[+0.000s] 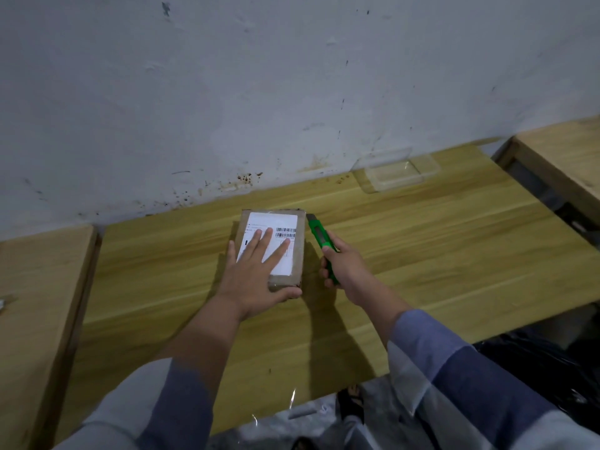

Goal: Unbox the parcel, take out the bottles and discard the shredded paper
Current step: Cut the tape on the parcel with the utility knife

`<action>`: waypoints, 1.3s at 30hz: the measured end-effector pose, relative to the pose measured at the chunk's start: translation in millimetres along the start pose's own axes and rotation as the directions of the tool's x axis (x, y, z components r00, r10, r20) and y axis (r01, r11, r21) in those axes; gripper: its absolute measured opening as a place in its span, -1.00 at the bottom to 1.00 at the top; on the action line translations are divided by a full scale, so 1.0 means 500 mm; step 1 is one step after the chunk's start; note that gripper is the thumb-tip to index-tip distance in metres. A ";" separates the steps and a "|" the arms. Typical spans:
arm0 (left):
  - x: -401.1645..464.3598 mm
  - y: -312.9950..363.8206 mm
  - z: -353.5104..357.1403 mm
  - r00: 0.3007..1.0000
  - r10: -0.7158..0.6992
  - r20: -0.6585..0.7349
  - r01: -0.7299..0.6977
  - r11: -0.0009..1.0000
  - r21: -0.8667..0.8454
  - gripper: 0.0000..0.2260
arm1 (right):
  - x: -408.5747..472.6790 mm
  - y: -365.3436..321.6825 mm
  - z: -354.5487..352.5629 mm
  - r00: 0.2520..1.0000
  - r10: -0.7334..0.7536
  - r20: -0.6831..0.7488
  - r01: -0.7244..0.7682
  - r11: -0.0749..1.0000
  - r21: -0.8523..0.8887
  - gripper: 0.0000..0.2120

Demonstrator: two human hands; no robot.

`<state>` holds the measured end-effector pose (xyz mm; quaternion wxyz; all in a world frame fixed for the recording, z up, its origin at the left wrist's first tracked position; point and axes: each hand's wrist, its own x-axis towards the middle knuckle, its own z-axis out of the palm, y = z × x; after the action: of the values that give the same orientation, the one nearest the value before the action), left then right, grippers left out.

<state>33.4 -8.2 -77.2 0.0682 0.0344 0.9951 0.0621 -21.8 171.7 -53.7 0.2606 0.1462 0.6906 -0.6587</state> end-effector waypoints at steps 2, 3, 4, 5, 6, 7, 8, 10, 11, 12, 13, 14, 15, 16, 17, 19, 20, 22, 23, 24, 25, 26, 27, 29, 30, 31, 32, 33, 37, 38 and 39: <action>0.001 0.006 0.000 1.000 -0.025 -0.005 0.025 1.000 -0.015 -0.11 | 0.006 -0.004 0.002 1.000 0.009 -0.011 -0.009 1.000 0.024 -0.53; 0.001 0.011 -0.001 0.999 -0.040 -0.002 0.040 0.999 -0.011 -0.11 | 0.009 -0.006 0.004 1.000 0.011 -0.018 -0.011 1.000 0.027 -0.54; 0.002 0.016 0.000 0.998 -0.056 0.004 0.056 0.998 -0.008 -0.11 | 0.010 -0.006 0.004 1.000 0.010 -0.025 -0.010 1.000 0.023 -0.54; 0.004 0.019 0.000 0.997 -0.073 0.009 0.073 0.997 -0.012 -0.11 | 0.009 -0.006 0.005 1.000 0.006 -0.029 -0.006 1.000 0.014 -0.54; 0.005 0.023 0.001 0.996 -0.088 0.013 0.088 0.996 -0.021 -0.11 | 0.007 -0.004 0.005 0.999 0.001 -0.032 -0.001 1.000 0.005 -0.55; 0.007 0.025 0.001 0.995 -0.099 0.016 0.100 0.995 -0.029 -0.11 | 0.005 -0.003 0.004 0.999 -0.004 -0.032 0.004 1.000 0.002 -0.55; 0.009 0.027 0.001 0.994 -0.107 0.018 0.107 0.994 -0.032 -0.11 | 0.004 -0.003 0.003 1.000 -0.007 -0.031 0.007 1.000 0.003 -0.55; 0.010 0.028 0.003 0.993 -0.113 0.024 0.114 0.993 -0.029 -0.10 | 0.006 -0.003 0.002 0.999 -0.012 -0.034 0.012 1.000 0.006 -0.56; 0.010 0.026 0.002 0.994 -0.110 0.026 0.111 0.993 -0.029 -0.10 | 0.007 -0.005 0.002 0.999 -0.014 -0.039 0.014 1.000 0.004 -0.56; 0.010 0.022 0.002 0.995 -0.100 0.025 0.100 0.995 -0.026 -0.09 | 0.009 -0.007 0.003 0.999 -0.014 -0.042 0.015 1.000 0.007 -0.57; 0.009 0.017 0.000 0.996 -0.082 0.025 0.083 0.996 -0.020 -0.09 | 0.011 -0.007 0.004 0.999 -0.013 -0.042 0.014 1.000 0.017 -0.57; 0.009 0.012 0.000 0.998 -0.062 0.026 0.062 0.998 -0.013 -0.10 | 0.013 -0.006 0.005 0.999 -0.011 -0.039 0.012 0.999 0.032 -0.58; 0.009 0.007 0.000 0.999 -0.044 0.024 0.044 0.999 -0.011 -0.12 | 0.014 -0.004 0.006 0.999 -0.010 -0.034 0.011 0.999 0.047 -0.58; 0.009 0.003 0.000 0.999 -0.034 0.016 0.034 0.999 -0.014 -0.14 | 0.014 -0.001 0.008 1.000 -0.009 -0.027 0.011 0.998 0.061 -0.58; 0.009 0.000 0.001 1.000 -0.030 0.003 0.030 0.999 -0.021 -0.16 | 0.013 0.002 0.009 1.000 -0.011 -0.019 0.013 0.997 0.074 -0.58; 0.010 -0.002 0.004 0.999 -0.032 -0.019 0.032 0.999 -0.023 -0.17 | 0.012 0.009 0.011 1.000 -0.018 -0.009 0.019 0.996 0.090 -0.58; 0.011 -0.002 0.005 0.999 -0.031 -0.023 0.031 0.999 -0.016 -0.17 | 0.012 0.011 0.010 1.000 -0.020 -0.008 0.020 0.995 0.095 -0.58; 0.009 -0.003 0.008 0.999 -0.023 -0.036 0.023 1.000 0.001 -0.17 | 0.013 0.014 0.008 1.000 -0.019 -0.007 0.020 0.994 0.107 -0.59; 0.008 -0.003 0.009 0.999 -0.018 -0.051 0.018 1.000 0.001 -0.17 | 0.015 0.015 0.008 1.000 -0.016 -0.007 0.016 0.993 0.117 -0.59; 0.007 -0.004 0.010 0.998 -0.014 -0.068 0.014 1.000 -0.004 -0.18 | 0.017 0.015 0.008 1.000 -0.011 -0.009 0.012 0.991 0.131 -0.59; 0.006 -0.004 0.011 0.996 -0.012 -0.083 0.012 1.000 -0.009 -0.18 | 0.019 0.013 0.010 1.000 -0.006 -0.011 0.007 0.989 0.145 -0.59; 0.005 -0.003 0.011 0.996 -0.012 -0.093 0.011 1.000 -0.011 -0.18 | 0.022 0.011 0.012 1.000 -0.001 -0.015 0.003 0.988 0.154 -0.59; 0.004 -0.002 0.012 0.995 -0.012 -0.097 0.011 1.000 -0.009 -0.19 | 0.025 0.008 0.015 1.000 0.002 -0.018 0.001 0.988 0.156 -0.59; 0.002 0.002 0.013 0.995 -0.015 -0.103 0.015 1.000 -0.005 -0.19 | 0.033 0.000 0.019 1.000 0.007 -0.023 -0.003 0.988 0.152 -0.59; 0.002 0.003 0.013 0.994 -0.019 -0.107 0.018 1.000 -0.007 -0.19 | 0.036 -0.003 0.020 1.000 0.010 -0.024 -0.006 0.988 0.155 -0.60; 0.001 0.004 0.013 0.994 -0.023 -0.109 0.022 1.000 -0.009 -0.19 | 0.039 -0.004 0.019 1.000 0.011 -0.024 -0.007 0.988 0.157 -0.59; 0.002 0.004 0.013 0.994 -0.027 -0.109 0.027 1.000 -0.008 -0.19 | 0.039 -0.003 0.018 1.000 0.008 -0.022 -0.004 0.988 0.153 -0.59; 0.002 0.004 0.012 0.994 -0.031 -0.107 0.031 1.000 -0.004 -0.19 | 0.038 0.000 0.016 1.000 0.000 -0.018 0.003 0.990 0.144 -0.59; 0.005 0.001 0.012 0.993 -0.032 -0.109 0.031 0.999 -0.011 -0.21 | 0.031 0.013 0.007 0.999 -0.035 0.006 0.034 0.993 0.114 -0.59; 0.006 0.000 0.012 0.993 -0.032 -0.111 0.031 0.999 -0.011 -0.21 | 0.030 0.015 0.006 0.999 -0.039 0.008 0.038 0.993 0.109 -0.59; 0.006 -0.001 0.013 0.993 -0.033 -0.111 0.033 0.999 -0.007 -0.21 | 0.030 0.015 0.005 0.999 -0.043 0.009 0.042 0.994 0.106 -0.59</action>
<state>31.4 -7.5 -84.0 0.0138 0.0144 0.9977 0.0654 -29.6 167.7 -68.5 0.2423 0.1414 0.6562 -0.7005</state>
